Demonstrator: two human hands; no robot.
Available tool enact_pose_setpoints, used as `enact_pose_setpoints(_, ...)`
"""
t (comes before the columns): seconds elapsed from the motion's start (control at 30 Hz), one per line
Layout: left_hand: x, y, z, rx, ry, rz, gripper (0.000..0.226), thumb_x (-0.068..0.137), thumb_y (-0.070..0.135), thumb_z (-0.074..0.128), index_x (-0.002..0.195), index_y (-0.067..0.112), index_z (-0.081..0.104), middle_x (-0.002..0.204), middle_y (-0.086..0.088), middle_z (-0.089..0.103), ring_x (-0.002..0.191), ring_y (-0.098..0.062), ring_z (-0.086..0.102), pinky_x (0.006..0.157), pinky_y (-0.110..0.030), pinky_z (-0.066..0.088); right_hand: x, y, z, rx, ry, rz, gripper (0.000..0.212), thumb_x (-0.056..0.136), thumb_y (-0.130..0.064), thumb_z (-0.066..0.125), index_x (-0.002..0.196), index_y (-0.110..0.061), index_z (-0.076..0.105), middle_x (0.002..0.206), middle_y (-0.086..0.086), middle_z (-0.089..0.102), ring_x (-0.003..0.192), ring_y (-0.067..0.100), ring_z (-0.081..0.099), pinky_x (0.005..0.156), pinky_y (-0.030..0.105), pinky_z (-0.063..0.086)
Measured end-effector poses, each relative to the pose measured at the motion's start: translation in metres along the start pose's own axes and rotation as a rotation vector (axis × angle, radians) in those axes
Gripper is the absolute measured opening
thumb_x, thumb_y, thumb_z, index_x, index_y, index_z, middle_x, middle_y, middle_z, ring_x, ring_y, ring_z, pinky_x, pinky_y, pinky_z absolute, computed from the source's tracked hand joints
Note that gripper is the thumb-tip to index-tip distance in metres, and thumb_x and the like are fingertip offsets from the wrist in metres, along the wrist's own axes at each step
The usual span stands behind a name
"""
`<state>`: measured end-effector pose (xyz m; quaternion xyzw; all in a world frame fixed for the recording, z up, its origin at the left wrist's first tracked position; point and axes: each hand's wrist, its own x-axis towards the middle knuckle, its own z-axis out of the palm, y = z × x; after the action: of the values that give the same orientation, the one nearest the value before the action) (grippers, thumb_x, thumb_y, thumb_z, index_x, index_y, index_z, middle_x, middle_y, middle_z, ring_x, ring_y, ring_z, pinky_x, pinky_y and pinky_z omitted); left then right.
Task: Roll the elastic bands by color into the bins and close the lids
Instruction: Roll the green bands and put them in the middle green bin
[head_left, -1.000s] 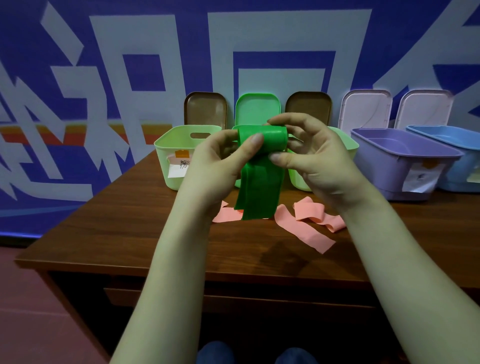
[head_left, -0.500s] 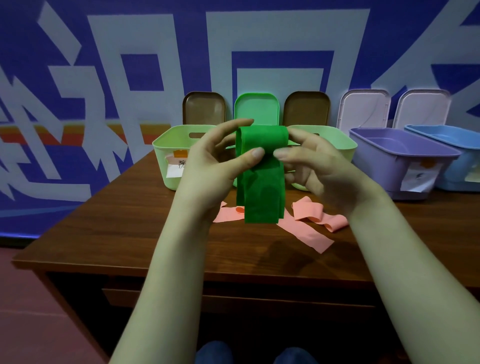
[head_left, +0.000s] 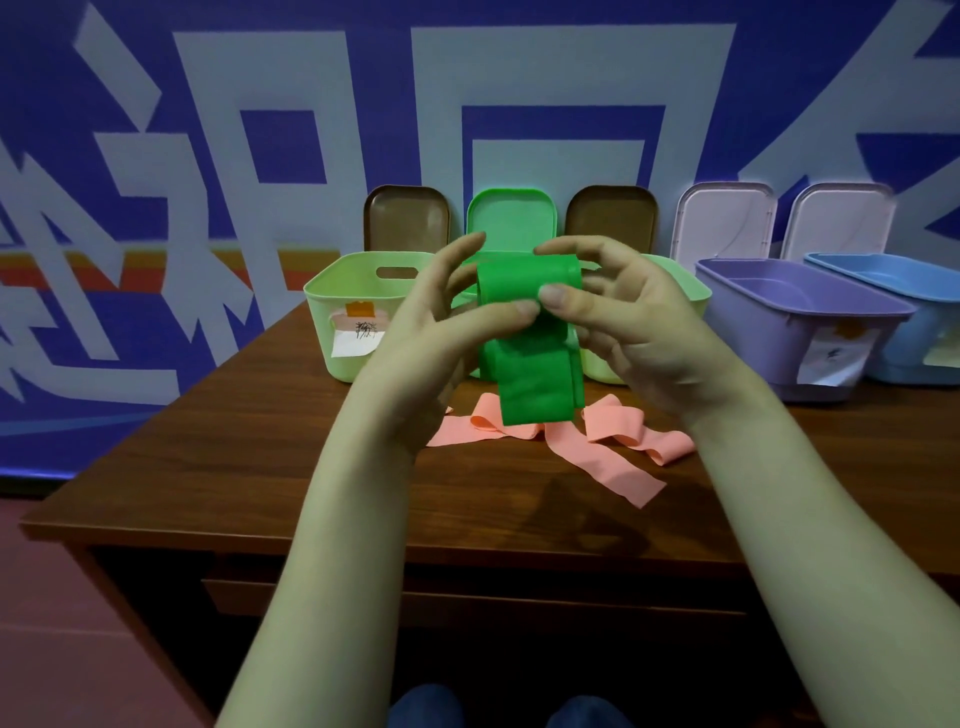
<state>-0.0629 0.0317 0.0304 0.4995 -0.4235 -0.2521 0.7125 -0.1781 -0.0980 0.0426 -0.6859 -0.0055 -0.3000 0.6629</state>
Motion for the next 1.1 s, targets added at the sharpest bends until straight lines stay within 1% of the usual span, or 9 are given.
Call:
enact_pose_setpoints(0.17,-0.0020,0.0029,0.0041,0.046,0.092,-0.098,0.046,0.081,0.048,0.066,0.119,0.023,0.059,0.121,0.000,0.061,0.115,-0.020,0.060,0.097,-0.047,0.050,0.0012,0.0009,-0.0007,0.004,-0.011,-0.053,0.047,0.069,-0.007,0.068,0.114,-0.015,0.057,0.107,0.006,0.067,0.105,0.021,0.065,0.084,0.026,0.054)
enact_pose_setpoints(0.3,-0.0031,0.0038,0.0060,0.111,0.122,-0.071,0.020,0.087,0.045,0.058,0.097,0.028,0.063,0.110,0.002,0.065,0.106,-0.017,0.063,0.085,-0.033,0.056,0.0001,0.0018,-0.0007,-0.044,-0.011,-0.087,0.048,0.067,-0.005,0.069,0.112,-0.016,0.057,0.107,0.001,0.067,0.107,0.018,0.064,0.089,0.029,0.054)
enact_pose_setpoints(0.47,-0.0023,0.0033,0.0049,0.146,0.160,-0.017,0.037,0.084,0.041,0.065,0.113,0.018,0.062,0.103,0.003,0.068,0.097,-0.011,0.067,0.077,-0.026,0.058,-0.0018,0.0026,0.0018,-0.123,-0.049,-0.110,0.049,0.069,0.004,0.070,0.110,-0.019,0.059,0.112,0.001,0.064,0.111,0.018,0.062,0.090,0.032,0.054)
enact_pose_setpoints(0.57,-0.0047,0.0044,0.0039,0.120,0.160,0.057,0.024,0.083,0.030,0.067,0.105,0.019,0.063,0.089,0.009,0.071,0.085,-0.002,0.069,0.072,-0.020,0.058,-0.0005,0.0036,0.0013,-0.135,-0.031,-0.091,0.057,0.074,0.013,0.066,0.118,-0.022,0.055,0.123,0.004,0.059,0.115,0.020,0.060,0.091,0.034,0.053)
enact_pose_setpoints(0.67,-0.0061,0.0048,0.0018,0.136,0.149,0.109,0.042,0.073,0.034,0.069,0.111,0.017,0.061,0.103,0.002,0.069,0.097,-0.010,0.068,0.081,-0.029,0.058,-0.0002,0.0049,0.0002,-0.155,-0.040,-0.005,0.052,0.080,0.008,0.063,0.122,-0.021,0.054,0.126,0.007,0.059,0.115,0.021,0.061,0.096,0.038,0.052)
enact_pose_setpoints(0.73,-0.0067,0.0050,0.0008,0.119,0.138,0.138,0.052,0.070,0.031,0.070,0.118,0.014,0.059,0.111,-0.003,0.067,0.103,-0.015,0.066,0.080,-0.028,0.058,-0.0021,0.0061,0.0002,-0.159,-0.060,0.041,0.042,0.086,0.005,0.058,0.118,-0.022,0.058,0.123,0.004,0.063,0.116,0.017,0.060,0.097,0.037,0.051)
enact_pose_setpoints(0.83,-0.0070,0.0044,0.0012,0.099,0.126,0.186,0.052,0.069,0.023,0.073,0.119,0.016,0.059,0.113,-0.005,0.066,0.103,-0.016,0.066,0.076,-0.025,0.056,-0.0030,0.0062,-0.0011,-0.110,-0.081,0.067,0.039,0.088,0.005,0.055,0.119,-0.018,0.058,0.119,0.001,0.066,0.114,0.016,0.062,0.095,0.033,0.052)
enact_pose_setpoints(0.97,-0.0078,0.0033,0.0019,0.075,0.081,0.220,0.051,0.071,0.010,0.073,0.119,0.018,0.057,0.114,-0.005,0.064,0.105,-0.016,0.065,0.077,-0.024,0.055,-0.0021,0.0014,-0.0045,0.080,-0.154,0.107,0.045,0.083,-0.003,0.052,0.128,0.000,0.052,0.126,0.017,0.060,0.118,0.027,0.059,0.097,0.034,0.050)
enact_pose_setpoints(1.1,-0.0068,0.0041,-0.0011,0.122,0.022,0.243,0.059,0.074,-0.008,0.071,0.121,0.023,0.053,0.119,-0.005,0.062,0.113,-0.017,0.060,0.083,-0.023,0.054,-0.0026,-0.0021,-0.0028,0.245,-0.106,0.142,0.035,0.089,-0.024,0.056,0.118,-0.004,0.058,0.121,0.015,0.063,0.115,0.026,0.061,0.093,0.033,0.053)
